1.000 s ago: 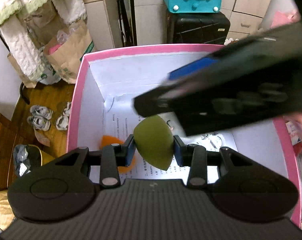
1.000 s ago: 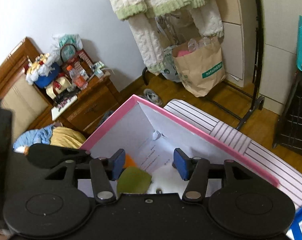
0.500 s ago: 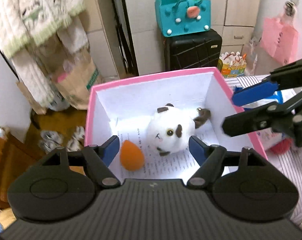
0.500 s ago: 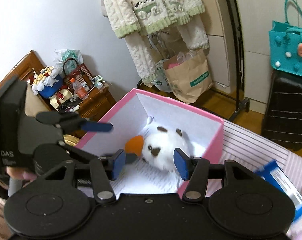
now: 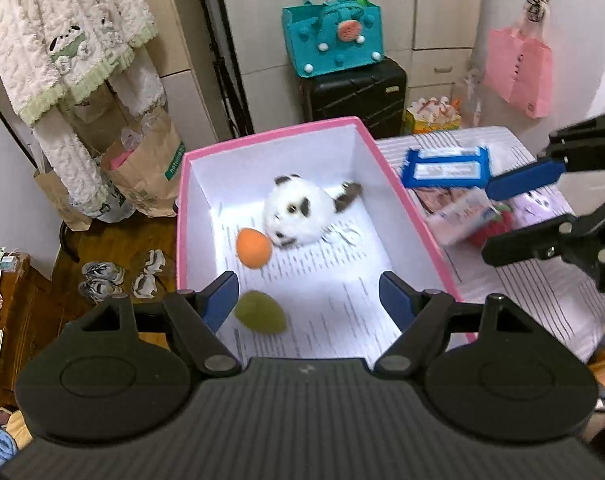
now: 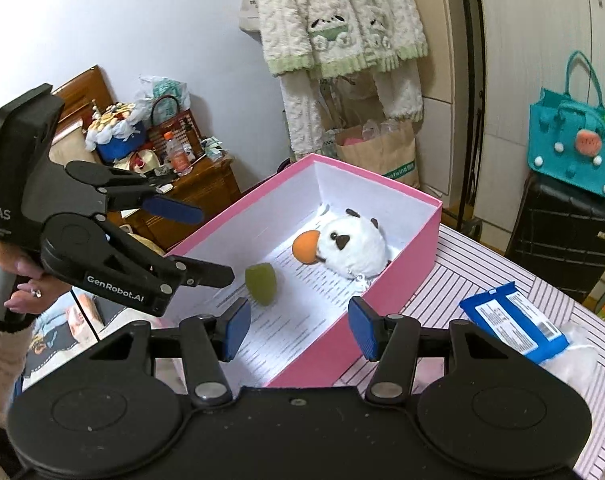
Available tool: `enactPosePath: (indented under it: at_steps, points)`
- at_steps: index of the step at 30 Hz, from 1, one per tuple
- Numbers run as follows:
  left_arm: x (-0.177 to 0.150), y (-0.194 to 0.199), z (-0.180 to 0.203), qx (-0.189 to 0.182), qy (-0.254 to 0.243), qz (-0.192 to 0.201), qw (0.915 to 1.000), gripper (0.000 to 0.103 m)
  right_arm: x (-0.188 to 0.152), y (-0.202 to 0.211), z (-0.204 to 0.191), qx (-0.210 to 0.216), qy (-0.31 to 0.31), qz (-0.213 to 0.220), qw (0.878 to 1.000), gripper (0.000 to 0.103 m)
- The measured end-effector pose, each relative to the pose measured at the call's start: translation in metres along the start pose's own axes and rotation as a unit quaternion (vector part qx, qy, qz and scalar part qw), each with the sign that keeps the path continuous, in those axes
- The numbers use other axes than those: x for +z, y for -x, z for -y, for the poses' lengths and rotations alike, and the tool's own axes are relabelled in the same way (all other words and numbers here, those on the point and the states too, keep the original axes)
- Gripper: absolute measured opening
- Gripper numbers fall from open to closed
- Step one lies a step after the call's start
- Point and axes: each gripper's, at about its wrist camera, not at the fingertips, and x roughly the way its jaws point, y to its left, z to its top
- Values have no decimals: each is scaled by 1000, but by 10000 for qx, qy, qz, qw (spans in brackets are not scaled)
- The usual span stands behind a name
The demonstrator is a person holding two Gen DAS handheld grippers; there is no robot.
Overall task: Organize soft objects
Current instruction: 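Withdraw both tools from the box toward the remaining items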
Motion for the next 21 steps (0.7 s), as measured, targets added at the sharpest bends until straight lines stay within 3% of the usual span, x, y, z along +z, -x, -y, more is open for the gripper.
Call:
enactPosePath:
  at_steps: [11,21]
  points:
    - [-23,43,33,-340,-250,38,9991,80,-33,49,-23,-156,240,177,9994,63]
    - [-38,55,73,-592,-587,11,9965,82,-71,78,-20,-337,262,154,9990,66]
